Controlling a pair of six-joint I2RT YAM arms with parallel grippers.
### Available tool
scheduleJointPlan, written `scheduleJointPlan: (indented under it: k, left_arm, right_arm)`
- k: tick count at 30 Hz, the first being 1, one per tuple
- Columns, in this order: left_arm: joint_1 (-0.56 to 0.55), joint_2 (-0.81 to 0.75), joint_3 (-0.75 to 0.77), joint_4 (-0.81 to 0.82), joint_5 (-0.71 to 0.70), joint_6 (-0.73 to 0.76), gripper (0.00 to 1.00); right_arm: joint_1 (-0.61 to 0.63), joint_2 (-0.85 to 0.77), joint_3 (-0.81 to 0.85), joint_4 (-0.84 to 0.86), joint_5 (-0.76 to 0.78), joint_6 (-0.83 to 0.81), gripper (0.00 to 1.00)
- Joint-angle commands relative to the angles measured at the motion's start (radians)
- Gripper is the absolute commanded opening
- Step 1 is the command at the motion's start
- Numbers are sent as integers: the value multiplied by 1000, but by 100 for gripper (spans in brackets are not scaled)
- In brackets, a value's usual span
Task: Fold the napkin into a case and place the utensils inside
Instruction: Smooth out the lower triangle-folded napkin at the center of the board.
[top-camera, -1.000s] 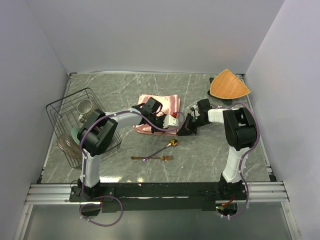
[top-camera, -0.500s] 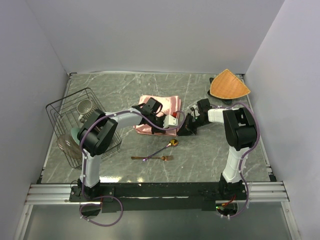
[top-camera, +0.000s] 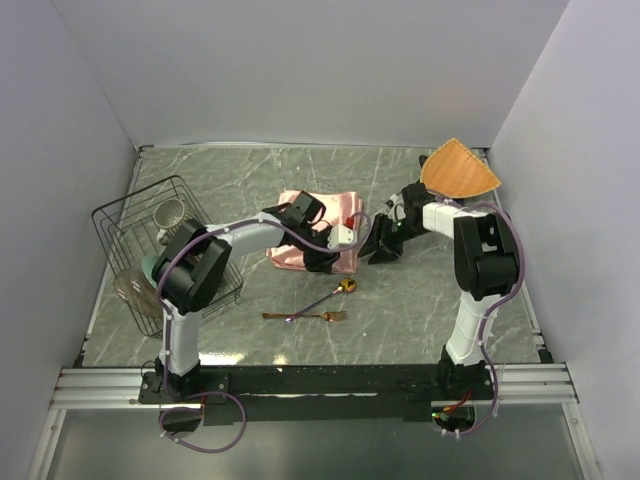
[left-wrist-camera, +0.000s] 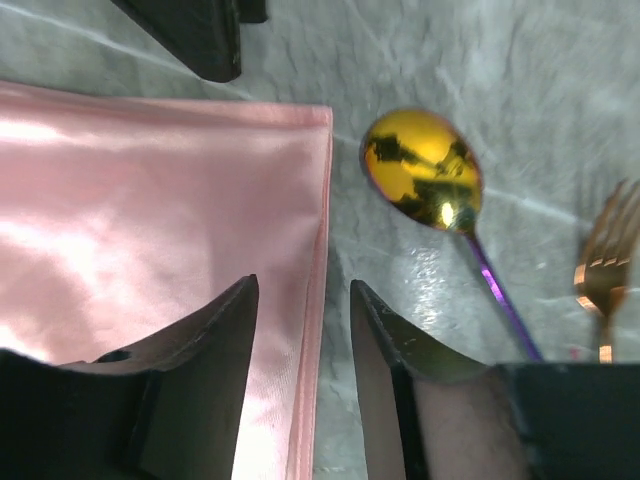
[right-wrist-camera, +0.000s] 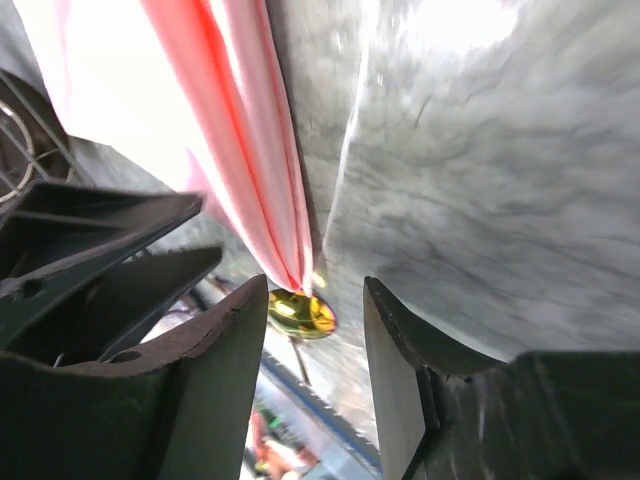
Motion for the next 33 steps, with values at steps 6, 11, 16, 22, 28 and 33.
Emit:
scheduleJointPlan:
  k: [6, 11, 16, 22, 28, 33]
  left_arm:
    - [142, -160, 106, -144, -13, -217, 50]
    - [256, -177, 82, -257, -99, -189, 48]
    - [288, -290, -67, -222, -159, -93, 48]
    - [285, -287, -141, -160, -231, -88, 50]
    - [261, -246, -153, -103, -262, -80, 49]
    - [228, -243, -205, -97, -309, -7, 49]
  right_arm:
    - [-5, -4, 216, -79, 85, -139, 52]
    - [36, 27, 292, -119, 78, -136, 52]
    - [78, 53, 302, -170, 112, -139, 52]
    - [99, 76, 255, -200, 167, -161, 52]
    - [99, 114, 253, -197, 201, -162, 50]
    - [95, 154, 266, -209, 221, -172, 45]
